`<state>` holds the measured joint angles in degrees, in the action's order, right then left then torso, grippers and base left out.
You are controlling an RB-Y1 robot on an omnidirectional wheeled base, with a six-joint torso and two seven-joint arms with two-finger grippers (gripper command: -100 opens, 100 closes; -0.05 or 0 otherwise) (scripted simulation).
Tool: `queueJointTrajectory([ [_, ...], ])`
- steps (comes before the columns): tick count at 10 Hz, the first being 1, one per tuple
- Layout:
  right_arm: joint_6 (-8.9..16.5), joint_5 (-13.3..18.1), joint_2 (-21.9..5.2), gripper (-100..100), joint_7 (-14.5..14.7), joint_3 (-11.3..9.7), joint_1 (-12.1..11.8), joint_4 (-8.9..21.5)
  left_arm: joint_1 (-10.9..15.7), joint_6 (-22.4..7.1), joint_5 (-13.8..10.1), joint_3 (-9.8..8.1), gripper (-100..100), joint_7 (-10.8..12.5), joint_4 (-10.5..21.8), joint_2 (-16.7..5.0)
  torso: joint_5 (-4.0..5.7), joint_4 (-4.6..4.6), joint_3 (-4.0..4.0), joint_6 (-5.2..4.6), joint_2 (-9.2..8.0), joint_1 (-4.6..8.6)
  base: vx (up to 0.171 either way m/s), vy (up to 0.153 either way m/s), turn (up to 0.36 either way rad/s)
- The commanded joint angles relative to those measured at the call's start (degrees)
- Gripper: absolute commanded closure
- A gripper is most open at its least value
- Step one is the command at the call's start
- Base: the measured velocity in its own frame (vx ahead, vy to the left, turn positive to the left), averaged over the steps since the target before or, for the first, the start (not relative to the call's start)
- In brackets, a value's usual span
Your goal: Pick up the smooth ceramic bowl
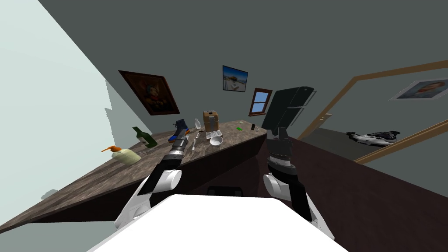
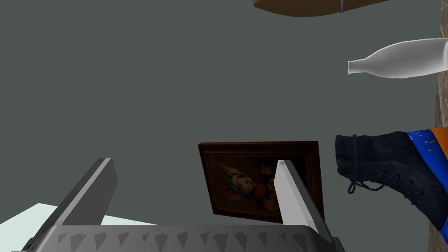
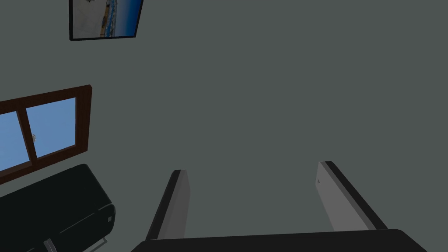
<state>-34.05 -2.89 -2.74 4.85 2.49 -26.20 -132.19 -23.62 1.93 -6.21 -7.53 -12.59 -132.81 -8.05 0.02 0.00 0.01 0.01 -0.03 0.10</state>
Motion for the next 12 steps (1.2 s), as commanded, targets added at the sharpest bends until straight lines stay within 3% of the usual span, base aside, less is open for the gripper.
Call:
queueJointTrajectory([
  [1,0.0,0.0,0.0,0,0.0,0.0,0.0,0.0,0.29,-2.86,-0.19,-0.5,-100,-0.21,-0.09,-0.19,0.0,0.0,0.0,0.0,0.0,0.0,-0.013,-0.035,0.035],
  [5,0.0,0.0,0.0,0,0.0,0.0,0.0,0.0,1.93,-9.27,-0.77,-2.43,-100,-1.26,-0.62,-0.52,0.01,0.0,0.0,-0.01,0.0,0.0,-0.012,-0.04,0.032],
  [7,0.0,0.0,0.0,0,0.0,0.0,0.0,0.0,1.93,-11.59,-0.77,-2.43,-100,-1.26,-0.62,-0.52,0.01,0.0,0.01,-0.01,-0.01,0.03,-0.007,-0.029,0.016],
  [10,0.0,0.0,0.0,0,0.0,0.0,0.0,0.0,3.62,-17.28,-1.37,-4.38,-100,-2.34,-1.13,-0.76,0.01,0.0,0.0,-0.01,0.0,0.05,-0.01,-0.043,0.046],
  [12,0.0,0.0,0.0,0,0.0,0.0,0.0,0.0,3.62,-20.4,-1.37,-4.38,-100,-2.34,-1.13,-0.76,0.02,0.0,-0.01,-0.02,0.02,0.07,-0.004,-0.036,0.009],
])
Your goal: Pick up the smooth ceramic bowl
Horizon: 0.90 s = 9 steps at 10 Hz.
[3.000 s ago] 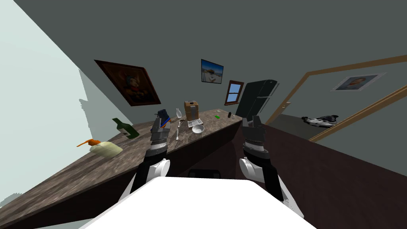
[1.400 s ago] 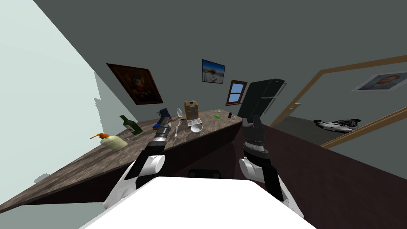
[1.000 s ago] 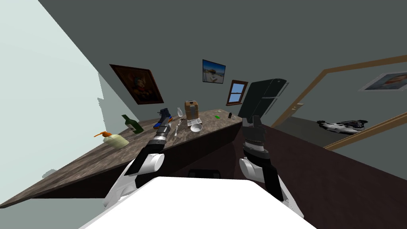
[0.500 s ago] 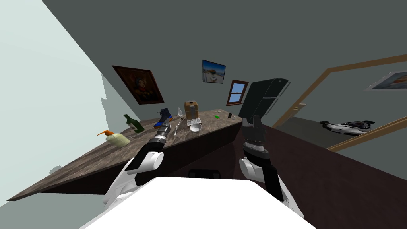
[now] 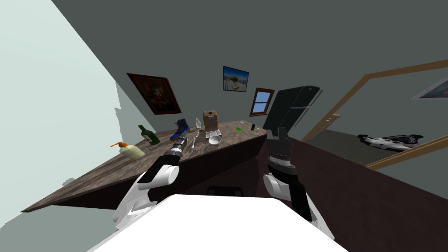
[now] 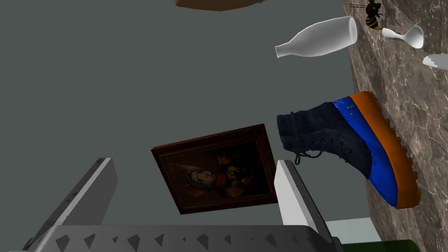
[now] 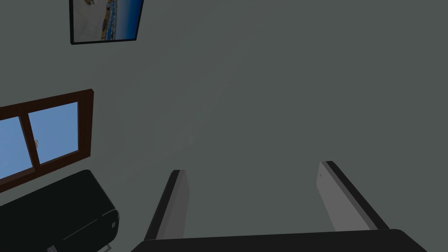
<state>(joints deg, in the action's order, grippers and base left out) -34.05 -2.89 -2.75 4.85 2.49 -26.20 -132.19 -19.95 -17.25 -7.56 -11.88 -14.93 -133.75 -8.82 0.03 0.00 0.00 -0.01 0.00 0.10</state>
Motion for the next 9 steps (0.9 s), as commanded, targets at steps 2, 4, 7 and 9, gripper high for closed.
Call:
queueJointTrajectory([
  [2,0.0,0.0,0.0,0,0.0,0.0,0.0,0.0,0.8,-4.48,-0.32,-0.99,-100,-0.55,-0.42,-0.07,0.0,0.0,0.0,0.01,0.01,0.02,-0.002,-0.039,0.036],
  [4,0.0,0.0,0.0,0,0.0,0.0,0.0,0.0,1.67,-7.52,-0.63,-1.93,-100,-1.09,-0.63,-0.14,0.0,0.0,0.0,0.0,0.0,-0.01,-0.001,-0.03,0.017],
  [7,0.0,0.0,0.0,0,0.0,0.0,0.0,0.0,2.57,-11.76,-0.93,-2.84,-100,-1.63,-0.82,-0.19,0.0,0.0,-0.01,0.0,0.02,-0.01,0.002,-0.036,0.021],
  [9,0.0,0.0,0.0,0,0.0,0.0,0.0,0.0,2.57,-14.61,-0.93,-2.84,-100,-1.63,-0.82,-0.19,0.01,0.01,-0.03,0.0,0.04,0.04,0.005,-0.031,0.013],
])
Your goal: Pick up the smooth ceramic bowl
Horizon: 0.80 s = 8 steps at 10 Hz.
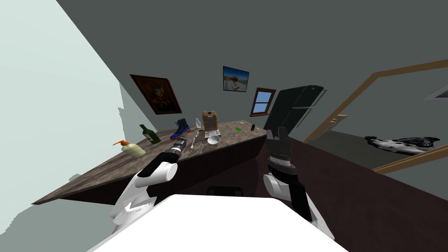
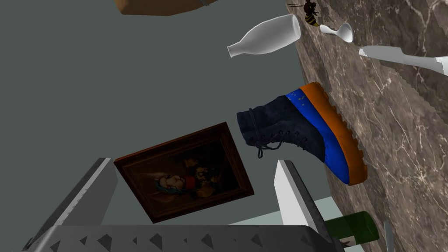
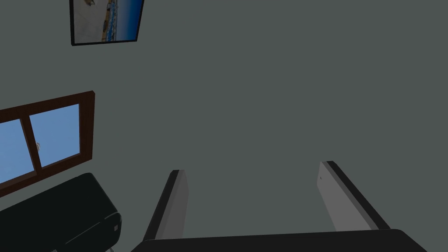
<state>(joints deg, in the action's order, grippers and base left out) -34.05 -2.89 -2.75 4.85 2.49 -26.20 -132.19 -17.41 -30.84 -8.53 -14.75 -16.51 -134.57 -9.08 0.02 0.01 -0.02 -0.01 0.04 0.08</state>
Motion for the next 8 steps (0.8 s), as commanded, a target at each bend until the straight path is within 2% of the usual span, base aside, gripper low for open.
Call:
queueJointTrajectory([
  [1,0.0,0.0,0.0,0,0.0,0.0,0.0,0.0,0.93,-2.86,-0.25,-0.85,-100,-0.57,-0.14,0.02,0.0,0.0,0.0,0.0,0.0,0.0,0.003,-0.045,0.029],
  [3,0.0,0.0,0.0,0,0.0,0.0,0.0,0.0,0.93,-5.43,-0.25,-0.85,-100,-0.57,-0.14,0.02,0.02,0.0,0.0,0.0,0.01,0.08,0.007,-0.032,0.011],
  [4,0.0,0.0,0.0,0,0.0,0.0,0.0,0.0,1.83,-7.26,-0.54,-1.67,-100,-1.08,-0.24,-0.03,0.0,0.0,-0.01,0.0,0.01,0.0,0.018,-0.032,0.024],
  [6,0.0,0.0,0.0,0,0.0,0.0,0.0,0.0,1.83,-9.78,-0.54,-1.67,-100,-1.08,-0.24,-0.03,0.01,0.01,-0.04,0.0,0.06,0.05,0.016,-0.032,0.009],
  [7,0.0,0.0,0.0,0,0.0,0.0,0.0,0.0,2.73,-11.66,-0.83,-2.45,-100,-1.59,-0.29,-0.07,0.0,0.01,-0.02,0.0,0.03,0.01,0.02,-0.045,0.015],
  [8,0.0,0.0,0.0,0,0.0,0.0,0.0,0.0,2.73,-13.19,-0.83,-2.45,-100,-1.59,-0.29,-0.07,0.01,0.01,-0.03,0.0,0.06,0.07,0.021,-0.048,0.019],
])
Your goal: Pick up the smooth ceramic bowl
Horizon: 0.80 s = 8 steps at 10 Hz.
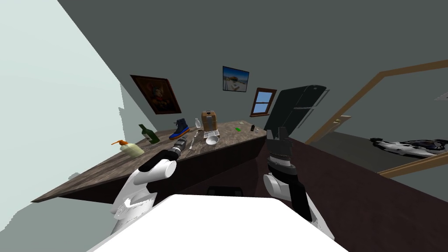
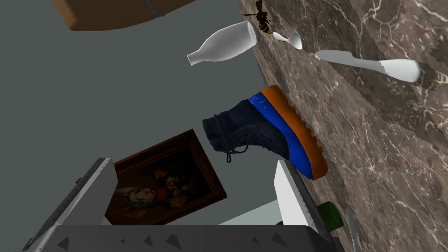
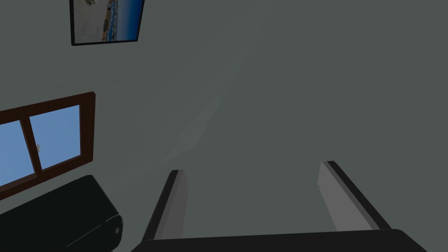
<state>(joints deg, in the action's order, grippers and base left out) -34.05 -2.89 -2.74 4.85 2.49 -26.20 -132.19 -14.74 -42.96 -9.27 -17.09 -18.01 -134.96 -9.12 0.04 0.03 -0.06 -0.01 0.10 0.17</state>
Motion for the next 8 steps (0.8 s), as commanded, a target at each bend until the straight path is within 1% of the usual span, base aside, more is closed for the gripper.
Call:
queueJointTrajectory([
  [1,0.0,0.0,0.0,0,0.0,0.0,0.0,0.0,0.06,-1.95,-0.09,-0.1,-100,-0.1,0.1,-0.03,0.0,0.0,0.0,0.0,0.0,0.0,0.008,-0.022,0.001],
  [2,0.0,0.0,0.0,0,0.0,0.0,0.0,0.0,0.96,-4.24,-0.37,-0.83,-100,-0.59,0.1,-0.05,-0.02,-0.01,0.02,0.0,-0.03,-0.08,0.023,-0.041,0.007],
  [3,0.0,0.0,0.0,0,0.0,0.0,0.0,0.0,0.96,-5.71,-0.37,-0.83,-100,-0.59,0.1,-0.05,-0.01,0.0,0.0,0.0,0.0,-0.03,0.026,-0.04,0.014],
  [4,0.0,0.0,0.0,0,0.0,0.0,0.0,0.0,0.96,-6.16,-0.37,-0.83,-100,-0.59,0.1,-0.05,-0.01,0.0,-0.01,0.0,0.01,-0.03,0.013,-0.02,0.003],
  [5,0.0,0.0,0.0,0,0.0,0.0,0.0,0.0,1.84,-8.45,-0.64,-1.5,-100,-1.06,0.15,-0.04,-0.02,0.0,0.01,0.0,-0.02,-0.09,0.025,-0.032,0.007],
  [6,0.0,0.0,0.0,0,0.0,0.0,0.0,0.0,1.84,-9.89,-0.64,-1.5,-100,-1.06,0.15,-0.04,-0.02,0.0,0.0,0.0,0.01,-0.06,0.032,-0.041,0.008],
  [7,0.0,0.0,0.0,0,0.0,0.0,0.0,0.0,1.84,-10.28,-0.64,-1.5,-100,-1.06,0.15,-0.04,-0.01,0.01,-0.02,0.0,0.03,-0.04,0.017,-0.028,0.002],
  [8,0.0,0.0,0.0,0,0.0,0.0,0.0,0.0,2.72,-12.41,-0.9,-2.11,-100,-1.52,0.24,-0.01,-0.01,0.0,0.0,0.0,0.0,-0.07,0.032,-0.043,0.002],
])
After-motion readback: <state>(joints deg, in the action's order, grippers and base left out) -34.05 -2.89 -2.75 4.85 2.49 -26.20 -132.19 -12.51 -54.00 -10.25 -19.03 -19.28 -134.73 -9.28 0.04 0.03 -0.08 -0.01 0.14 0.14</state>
